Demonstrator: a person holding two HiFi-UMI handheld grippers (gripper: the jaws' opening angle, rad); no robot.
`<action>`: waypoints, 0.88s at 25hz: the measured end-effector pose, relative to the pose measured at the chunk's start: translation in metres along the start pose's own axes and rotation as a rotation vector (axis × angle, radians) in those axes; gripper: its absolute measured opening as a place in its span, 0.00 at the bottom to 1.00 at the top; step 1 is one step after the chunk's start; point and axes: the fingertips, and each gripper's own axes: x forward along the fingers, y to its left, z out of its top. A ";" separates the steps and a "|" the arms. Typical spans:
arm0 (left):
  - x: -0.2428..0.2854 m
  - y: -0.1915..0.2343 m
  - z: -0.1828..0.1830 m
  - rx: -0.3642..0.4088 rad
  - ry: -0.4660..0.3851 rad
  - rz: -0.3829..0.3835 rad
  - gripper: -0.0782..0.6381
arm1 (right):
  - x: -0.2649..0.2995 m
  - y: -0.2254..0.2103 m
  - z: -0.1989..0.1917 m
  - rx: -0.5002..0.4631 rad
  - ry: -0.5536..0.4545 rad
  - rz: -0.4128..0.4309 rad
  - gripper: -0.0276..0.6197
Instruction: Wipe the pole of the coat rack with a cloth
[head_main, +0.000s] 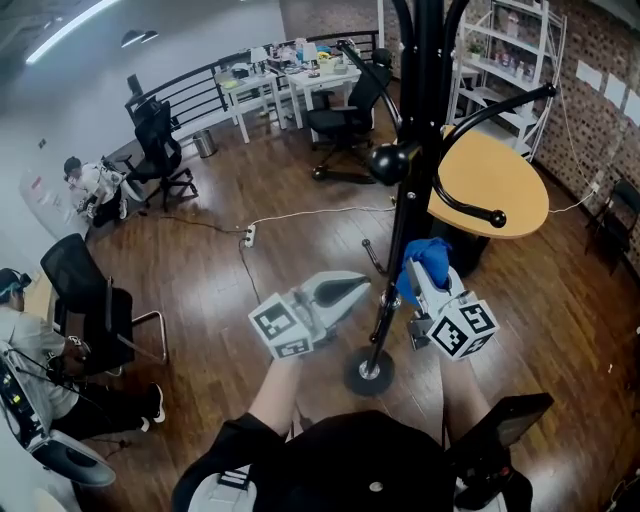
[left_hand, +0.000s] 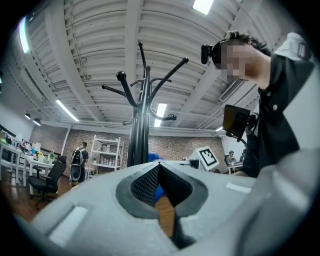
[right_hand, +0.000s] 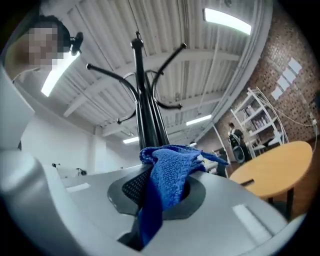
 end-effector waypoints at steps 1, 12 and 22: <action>0.000 0.000 0.000 0.001 -0.001 0.000 0.10 | 0.006 0.007 0.027 -0.019 -0.045 0.020 0.10; -0.005 0.006 0.000 0.001 -0.009 0.020 0.10 | 0.022 0.035 0.105 -0.151 -0.188 0.085 0.10; 0.001 0.009 -0.001 -0.004 0.001 0.002 0.10 | -0.021 -0.028 -0.109 0.024 0.165 0.014 0.10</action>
